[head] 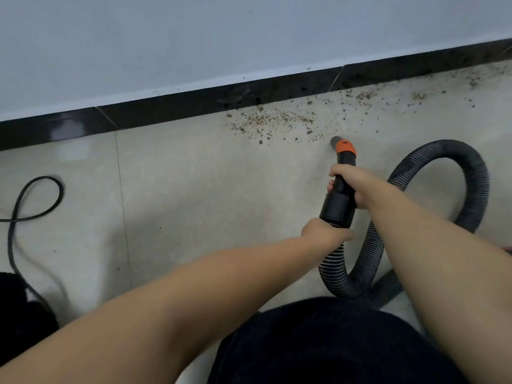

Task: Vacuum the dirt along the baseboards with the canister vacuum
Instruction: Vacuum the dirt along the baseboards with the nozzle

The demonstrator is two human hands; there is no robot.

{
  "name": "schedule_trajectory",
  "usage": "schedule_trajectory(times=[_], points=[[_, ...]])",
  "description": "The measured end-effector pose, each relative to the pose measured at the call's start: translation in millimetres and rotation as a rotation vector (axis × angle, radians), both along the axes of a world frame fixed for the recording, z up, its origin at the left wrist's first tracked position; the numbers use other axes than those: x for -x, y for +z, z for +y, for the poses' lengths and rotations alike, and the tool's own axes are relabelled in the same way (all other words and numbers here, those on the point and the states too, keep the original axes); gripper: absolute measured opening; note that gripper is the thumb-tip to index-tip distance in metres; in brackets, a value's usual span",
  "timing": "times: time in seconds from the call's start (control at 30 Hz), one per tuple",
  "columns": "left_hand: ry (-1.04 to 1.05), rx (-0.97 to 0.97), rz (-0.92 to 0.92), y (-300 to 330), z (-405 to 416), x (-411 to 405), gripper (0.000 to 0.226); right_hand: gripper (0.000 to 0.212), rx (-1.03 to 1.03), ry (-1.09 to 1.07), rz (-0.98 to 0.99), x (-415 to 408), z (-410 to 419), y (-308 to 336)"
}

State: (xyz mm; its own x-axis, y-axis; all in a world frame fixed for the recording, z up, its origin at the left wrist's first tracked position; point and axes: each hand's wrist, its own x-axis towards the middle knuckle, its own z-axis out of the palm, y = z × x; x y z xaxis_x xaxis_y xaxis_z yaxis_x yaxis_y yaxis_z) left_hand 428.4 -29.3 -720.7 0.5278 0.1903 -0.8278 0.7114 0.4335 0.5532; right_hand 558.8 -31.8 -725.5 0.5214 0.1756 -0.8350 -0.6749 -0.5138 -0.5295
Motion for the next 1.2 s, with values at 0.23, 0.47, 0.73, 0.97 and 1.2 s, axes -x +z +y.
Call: schedule_trajectory(times=[0.23, 0.47, 0.73, 0.97, 1.2], points=[[0.04, -0.04, 0.044, 0.0, -13.2, 18.9, 0.013, 0.009, -0.014, 0.065, -0.003, 22.5, -1.6, -4.2], [0.115, -0.028, 0.03, -11.4, -5.6, 42.3, 0.02, 0.01, -0.011, 0.109, -0.041, 46.5, 12.8, -9.0], [0.246, -0.018, 0.103, -29.6, 5.3, 75.1, 0.022, 0.011, 0.004, 0.203, -0.083, 86.5, 42.9, -20.4], [0.31, 0.01, 0.109, -28.1, 11.5, 85.1, 0.019, 0.01, 0.021, 0.252, -0.085, 98.0, 54.3, -22.4], [0.378, 0.031, 0.124, -25.8, 12.0, 88.8, 0.015, 0.01, 0.04, 0.349, -0.071, 104.6, 63.3, -17.7]])
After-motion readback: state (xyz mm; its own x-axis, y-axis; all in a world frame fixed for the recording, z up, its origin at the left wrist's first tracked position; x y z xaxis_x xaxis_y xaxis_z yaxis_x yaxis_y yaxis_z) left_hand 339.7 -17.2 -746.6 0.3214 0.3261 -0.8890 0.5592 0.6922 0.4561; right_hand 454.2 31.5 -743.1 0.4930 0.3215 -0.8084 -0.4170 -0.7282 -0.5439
